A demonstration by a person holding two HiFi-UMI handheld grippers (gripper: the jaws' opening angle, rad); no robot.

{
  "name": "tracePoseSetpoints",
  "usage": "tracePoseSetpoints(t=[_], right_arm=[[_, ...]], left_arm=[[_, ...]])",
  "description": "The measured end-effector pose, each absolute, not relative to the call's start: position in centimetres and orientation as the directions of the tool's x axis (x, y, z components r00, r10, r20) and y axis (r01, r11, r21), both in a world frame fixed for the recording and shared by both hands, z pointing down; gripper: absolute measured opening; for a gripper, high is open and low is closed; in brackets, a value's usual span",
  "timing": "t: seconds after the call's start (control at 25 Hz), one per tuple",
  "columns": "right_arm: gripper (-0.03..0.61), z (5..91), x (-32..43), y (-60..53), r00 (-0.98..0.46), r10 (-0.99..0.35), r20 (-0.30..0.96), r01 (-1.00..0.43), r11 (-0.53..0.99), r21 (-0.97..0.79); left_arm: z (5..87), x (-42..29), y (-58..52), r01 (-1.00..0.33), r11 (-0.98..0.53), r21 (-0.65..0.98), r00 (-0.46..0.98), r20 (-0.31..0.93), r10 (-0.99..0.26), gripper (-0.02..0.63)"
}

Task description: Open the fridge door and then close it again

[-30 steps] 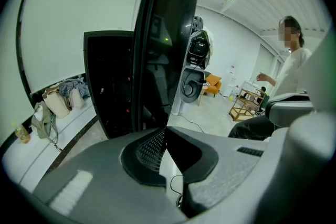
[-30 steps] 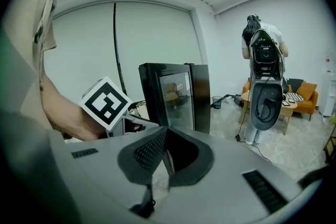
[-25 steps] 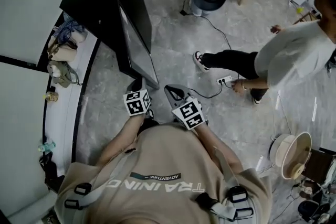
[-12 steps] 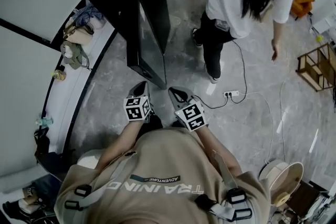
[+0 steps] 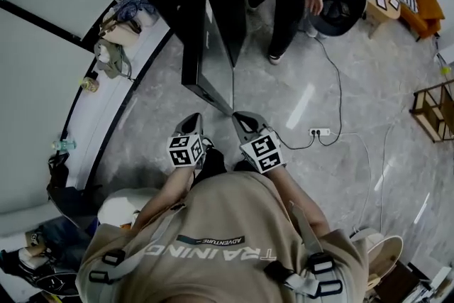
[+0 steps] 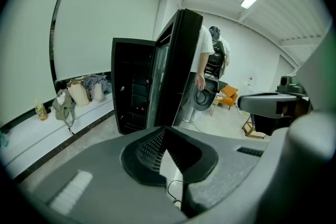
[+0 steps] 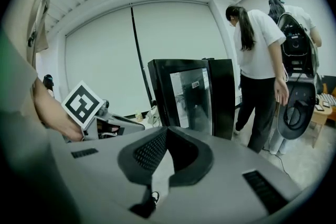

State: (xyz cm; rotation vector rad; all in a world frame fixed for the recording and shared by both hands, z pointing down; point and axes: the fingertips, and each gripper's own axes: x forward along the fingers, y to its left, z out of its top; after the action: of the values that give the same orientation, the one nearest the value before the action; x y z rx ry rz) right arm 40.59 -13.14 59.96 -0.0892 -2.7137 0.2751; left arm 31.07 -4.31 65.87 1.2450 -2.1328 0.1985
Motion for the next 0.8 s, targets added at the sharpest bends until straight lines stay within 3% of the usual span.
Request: tracePoseSetpoints(t=[0.8], right_arm=[[-0.005,55.4,32.7,-14.8,-0.932,0.118,0.342,0.085,0.990,-0.112]], left_arm=[[62.2,25.6,-3.7,-0.820,0.542,0.186,-0.395,0.502,-0.770,0.000]])
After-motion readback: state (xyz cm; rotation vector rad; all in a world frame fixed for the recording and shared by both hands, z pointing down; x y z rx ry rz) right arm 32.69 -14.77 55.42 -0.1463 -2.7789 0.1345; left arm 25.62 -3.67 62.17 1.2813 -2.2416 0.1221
